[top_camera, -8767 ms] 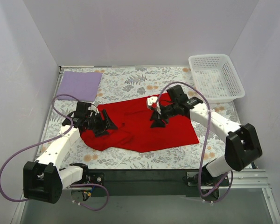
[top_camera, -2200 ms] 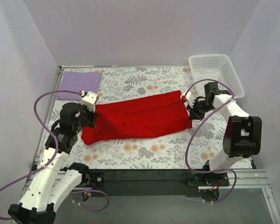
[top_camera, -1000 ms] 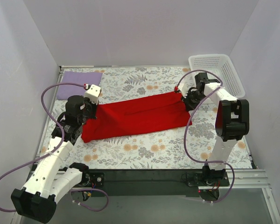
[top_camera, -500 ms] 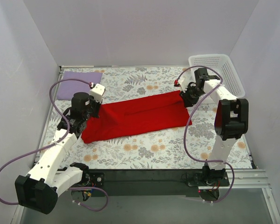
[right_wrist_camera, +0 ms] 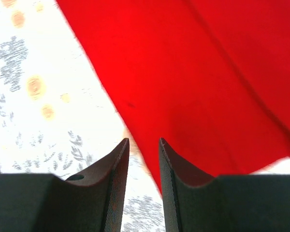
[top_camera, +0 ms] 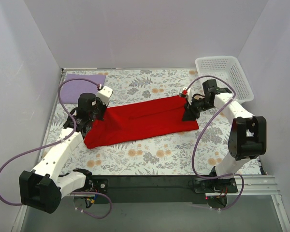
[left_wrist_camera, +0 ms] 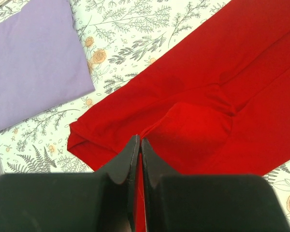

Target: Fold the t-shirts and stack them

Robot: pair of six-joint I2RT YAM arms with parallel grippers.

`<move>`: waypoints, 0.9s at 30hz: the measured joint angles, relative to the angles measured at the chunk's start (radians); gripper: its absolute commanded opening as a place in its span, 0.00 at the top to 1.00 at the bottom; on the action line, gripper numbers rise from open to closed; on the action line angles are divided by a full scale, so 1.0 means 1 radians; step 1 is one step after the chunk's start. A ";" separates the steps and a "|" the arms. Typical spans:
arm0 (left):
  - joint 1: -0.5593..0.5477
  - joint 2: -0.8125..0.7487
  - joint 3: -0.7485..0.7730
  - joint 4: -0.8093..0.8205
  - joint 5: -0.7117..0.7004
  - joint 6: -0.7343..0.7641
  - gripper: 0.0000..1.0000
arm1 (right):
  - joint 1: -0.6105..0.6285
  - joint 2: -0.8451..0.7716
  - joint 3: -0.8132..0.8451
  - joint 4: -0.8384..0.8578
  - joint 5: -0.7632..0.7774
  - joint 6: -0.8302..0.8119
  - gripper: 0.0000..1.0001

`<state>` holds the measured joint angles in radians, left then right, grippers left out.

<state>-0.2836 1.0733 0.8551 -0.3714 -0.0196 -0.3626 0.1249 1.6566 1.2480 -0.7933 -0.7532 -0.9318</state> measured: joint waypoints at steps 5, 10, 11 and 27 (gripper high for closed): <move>0.000 0.037 0.019 0.007 -0.007 0.031 1.00 | 0.000 0.009 -0.078 -0.007 -0.055 -0.018 0.62; 0.005 0.079 0.044 0.031 -0.012 0.067 1.00 | -0.001 0.009 -0.085 -0.009 -0.087 -0.023 0.62; 0.007 0.087 0.045 0.037 -0.012 0.074 1.00 | -0.001 0.009 -0.086 -0.009 -0.089 -0.023 0.62; 0.046 0.158 0.052 0.102 0.076 0.189 1.00 | -0.001 0.009 -0.101 -0.010 -0.116 -0.039 0.62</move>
<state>-0.2375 1.2316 0.9073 -0.2695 0.0563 -0.1738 0.1238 1.6653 1.1469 -0.8028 -0.8688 -0.9707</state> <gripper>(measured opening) 0.010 0.375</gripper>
